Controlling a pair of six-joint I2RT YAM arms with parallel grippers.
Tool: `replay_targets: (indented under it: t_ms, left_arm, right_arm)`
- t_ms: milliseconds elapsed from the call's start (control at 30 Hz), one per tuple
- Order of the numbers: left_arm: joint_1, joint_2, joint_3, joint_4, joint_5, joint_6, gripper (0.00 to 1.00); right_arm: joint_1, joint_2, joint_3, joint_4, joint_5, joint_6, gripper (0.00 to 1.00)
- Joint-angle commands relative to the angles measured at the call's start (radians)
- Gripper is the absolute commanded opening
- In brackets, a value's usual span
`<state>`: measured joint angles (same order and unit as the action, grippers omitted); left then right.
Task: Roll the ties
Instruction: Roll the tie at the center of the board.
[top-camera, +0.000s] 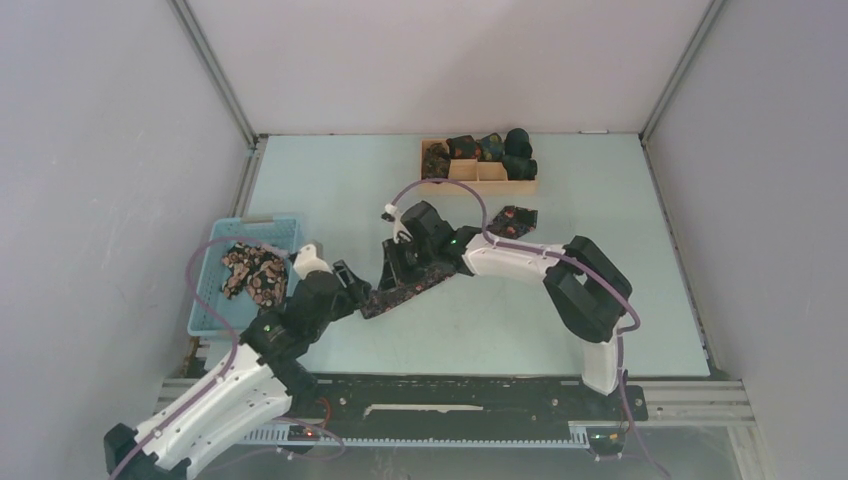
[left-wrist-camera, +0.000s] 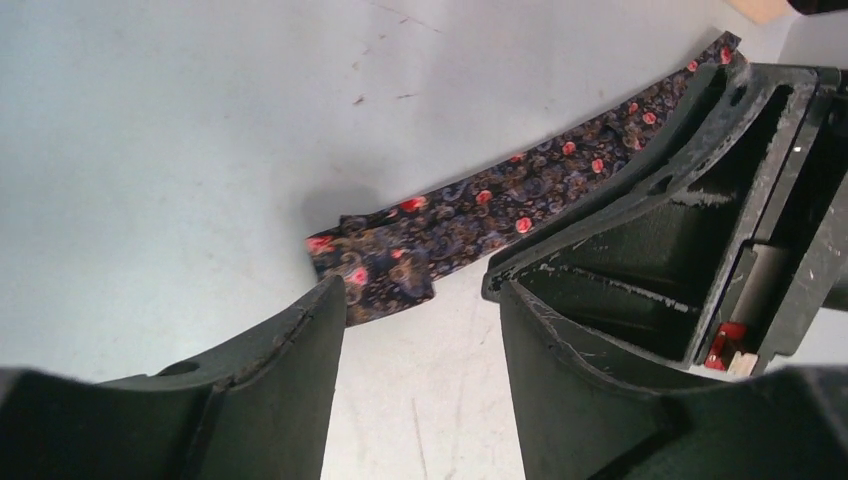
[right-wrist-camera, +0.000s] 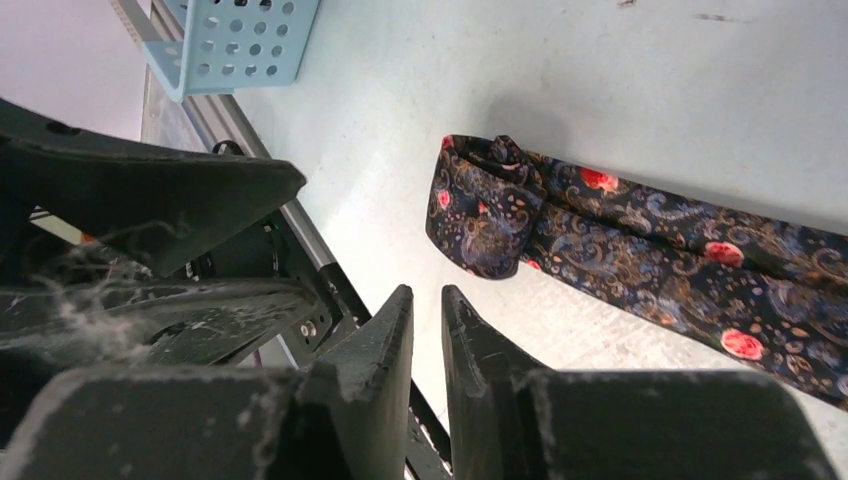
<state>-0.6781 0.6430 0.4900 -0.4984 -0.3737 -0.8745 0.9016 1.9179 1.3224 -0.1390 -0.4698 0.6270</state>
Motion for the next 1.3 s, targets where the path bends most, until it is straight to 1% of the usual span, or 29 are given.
replay_targets:
  t_ms: [0, 200, 500, 900, 1133, 1267]
  left_arm:
    - [-0.003, -0.109, -0.059, -0.106, -0.092, -0.052, 0.63]
    - [-0.003, -0.140, -0.120, -0.130, -0.095, -0.091, 0.61]
    - [-0.003, -0.130, -0.158, -0.086, -0.079, -0.093, 0.63]
    - [0.013, -0.075, -0.214, 0.103, 0.019, -0.056, 0.63]
    - [0.049, -0.017, -0.230, 0.191, 0.082, -0.028, 0.63]
    - [0.090, 0.010, -0.256, 0.254, 0.131, -0.023, 0.62]
  right_arm:
    - [0.027, 0.061, 0.102, -0.058, 0.007, -0.028, 0.20]
    - [0.049, 0.143, 0.179, -0.090, -0.002, -0.039, 0.20]
    - [0.030, 0.203, 0.181, -0.086, -0.004, -0.043, 0.18]
    - [0.007, 0.224, 0.129, -0.060, 0.003, -0.046, 0.16]
    - [0.002, 0.246, 0.118, -0.044, -0.006, -0.040, 0.16]
    - [0.000, 0.257, 0.113, -0.038, -0.010, -0.036, 0.16]
